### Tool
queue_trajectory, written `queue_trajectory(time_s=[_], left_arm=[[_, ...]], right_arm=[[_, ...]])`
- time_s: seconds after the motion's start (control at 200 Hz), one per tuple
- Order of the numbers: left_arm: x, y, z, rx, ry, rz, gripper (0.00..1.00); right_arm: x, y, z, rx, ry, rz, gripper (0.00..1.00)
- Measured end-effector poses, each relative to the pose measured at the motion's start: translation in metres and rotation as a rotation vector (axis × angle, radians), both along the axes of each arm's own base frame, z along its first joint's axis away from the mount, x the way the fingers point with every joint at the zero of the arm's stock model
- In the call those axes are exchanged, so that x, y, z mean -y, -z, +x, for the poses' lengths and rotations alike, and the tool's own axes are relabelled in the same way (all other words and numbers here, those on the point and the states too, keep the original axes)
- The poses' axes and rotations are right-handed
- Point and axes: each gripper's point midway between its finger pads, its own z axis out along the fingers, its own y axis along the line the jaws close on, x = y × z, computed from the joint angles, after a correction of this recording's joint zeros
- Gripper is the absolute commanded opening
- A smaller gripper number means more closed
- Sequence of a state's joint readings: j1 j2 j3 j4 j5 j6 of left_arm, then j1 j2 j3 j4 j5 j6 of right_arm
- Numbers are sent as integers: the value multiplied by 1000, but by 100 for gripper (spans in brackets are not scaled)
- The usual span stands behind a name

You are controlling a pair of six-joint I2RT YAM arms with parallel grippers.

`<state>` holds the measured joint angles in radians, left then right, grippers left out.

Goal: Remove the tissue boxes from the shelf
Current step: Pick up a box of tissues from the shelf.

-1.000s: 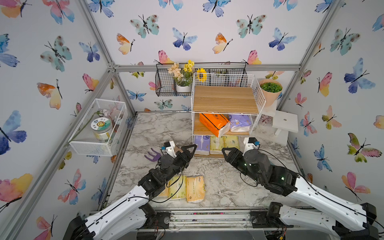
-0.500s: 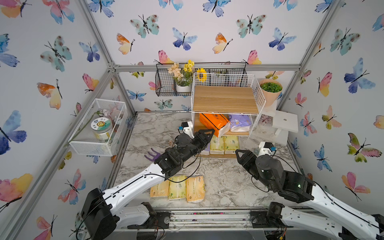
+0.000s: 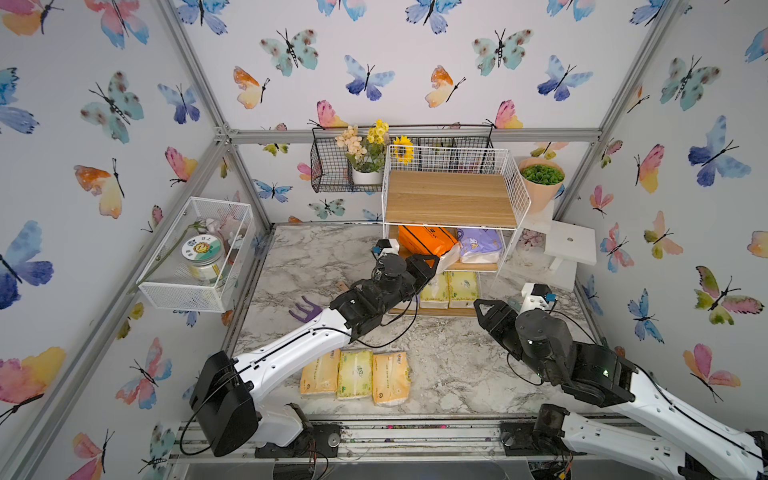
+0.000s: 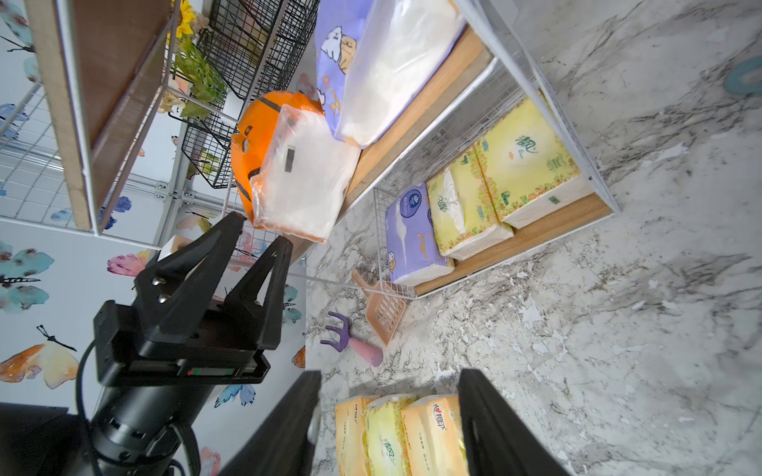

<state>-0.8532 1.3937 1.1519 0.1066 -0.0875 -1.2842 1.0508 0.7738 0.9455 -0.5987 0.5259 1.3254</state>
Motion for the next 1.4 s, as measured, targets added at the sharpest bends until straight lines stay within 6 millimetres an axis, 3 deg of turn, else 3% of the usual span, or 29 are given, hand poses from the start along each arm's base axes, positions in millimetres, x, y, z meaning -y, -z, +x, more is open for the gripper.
queue_trajectory(time_s=[0.115, 0.446, 0.676, 0.801, 0.941, 1.156, 1.402], left_arm=[[1, 0, 4, 2, -15, 5, 36], [2, 5, 8, -10, -32, 8, 0], [-1, 3, 7, 0, -36, 14, 0], [-15, 2, -1, 10, -48, 21, 0], [-32, 0, -11, 24, -65, 25, 0], [-50, 3, -24, 37, -68, 33, 0], [-57, 7, -33, 48, -52, 41, 0]], right_arm=[[0, 0, 0, 1, -1, -3, 59], [-5, 6, 2, -11, -10, -28, 59], [-24, 19, 5, -49, -62, -93, 63], [-34, 18, 7, -52, -92, -115, 68], [-44, 12, 11, -45, -147, -93, 73], [-49, -1, 51, -54, -218, 27, 89], [-72, -32, 58, 38, -338, 175, 96]])
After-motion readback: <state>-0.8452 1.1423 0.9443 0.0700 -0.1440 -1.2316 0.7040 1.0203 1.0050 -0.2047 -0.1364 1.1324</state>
